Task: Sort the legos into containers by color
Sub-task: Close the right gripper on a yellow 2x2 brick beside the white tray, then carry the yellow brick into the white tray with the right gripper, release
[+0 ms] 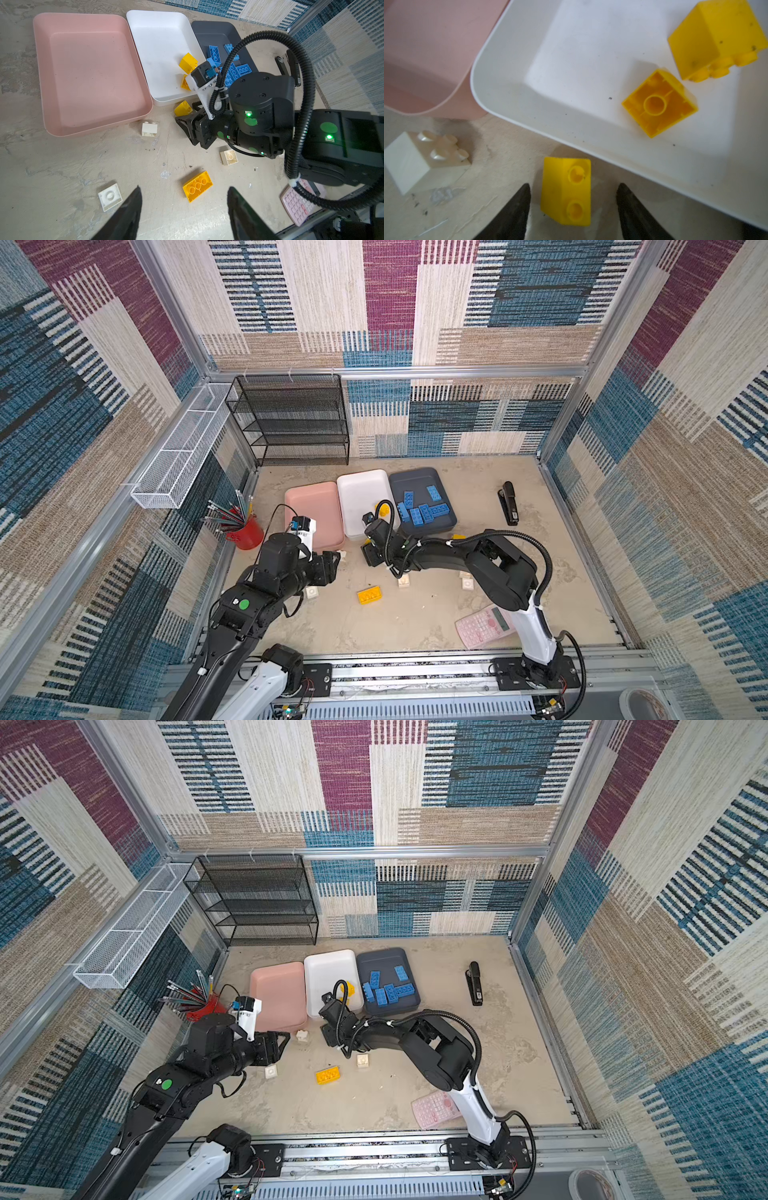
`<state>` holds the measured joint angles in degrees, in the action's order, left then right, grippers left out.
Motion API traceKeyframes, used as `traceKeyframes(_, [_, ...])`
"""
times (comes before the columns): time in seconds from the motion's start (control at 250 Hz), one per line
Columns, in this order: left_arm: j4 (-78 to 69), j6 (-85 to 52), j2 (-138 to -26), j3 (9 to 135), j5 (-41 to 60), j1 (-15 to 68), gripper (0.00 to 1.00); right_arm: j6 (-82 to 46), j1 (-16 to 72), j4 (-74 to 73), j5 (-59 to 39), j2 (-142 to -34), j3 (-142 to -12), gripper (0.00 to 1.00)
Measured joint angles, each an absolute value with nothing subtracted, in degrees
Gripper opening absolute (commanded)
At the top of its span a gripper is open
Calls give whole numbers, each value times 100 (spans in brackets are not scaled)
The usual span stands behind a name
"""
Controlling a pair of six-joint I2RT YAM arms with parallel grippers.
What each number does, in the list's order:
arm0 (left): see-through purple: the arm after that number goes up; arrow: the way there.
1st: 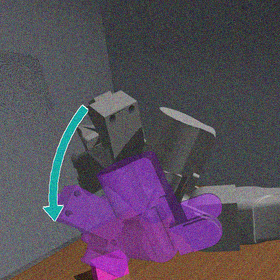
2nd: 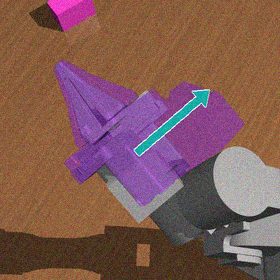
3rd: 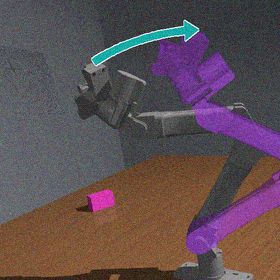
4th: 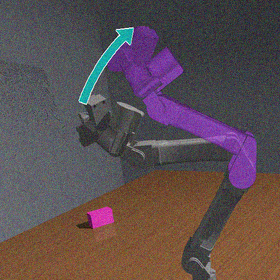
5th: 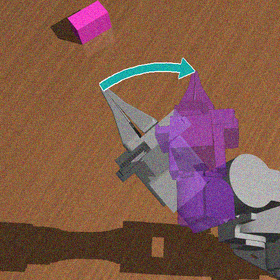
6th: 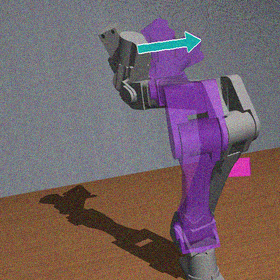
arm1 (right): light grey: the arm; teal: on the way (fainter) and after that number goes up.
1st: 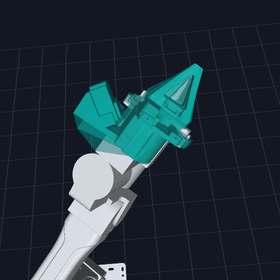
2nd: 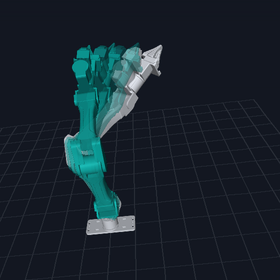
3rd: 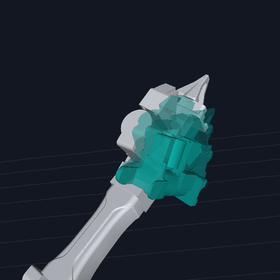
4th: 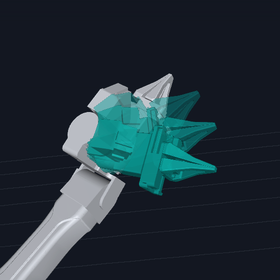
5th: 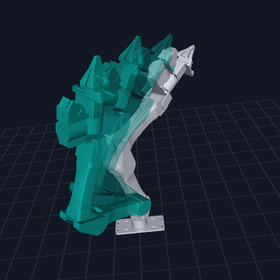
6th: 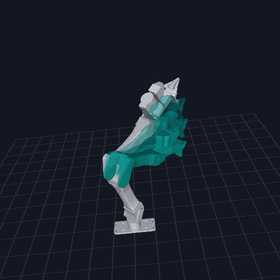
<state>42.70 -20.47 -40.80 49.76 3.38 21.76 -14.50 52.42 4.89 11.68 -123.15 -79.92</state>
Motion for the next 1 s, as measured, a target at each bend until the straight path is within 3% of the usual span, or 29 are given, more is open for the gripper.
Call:
traceKeyframes(0.392, [4270, -1955, -4075, 4969, 336, 2178, 66, -1415, 5242, 174, 1317, -12460, -8020, 35])
traceKeyframes(1.0, [4281, -1955, -4147, 4960, 336, 2176, 66, -1610, 5242, 134, 886, -11008, -6978, 30])
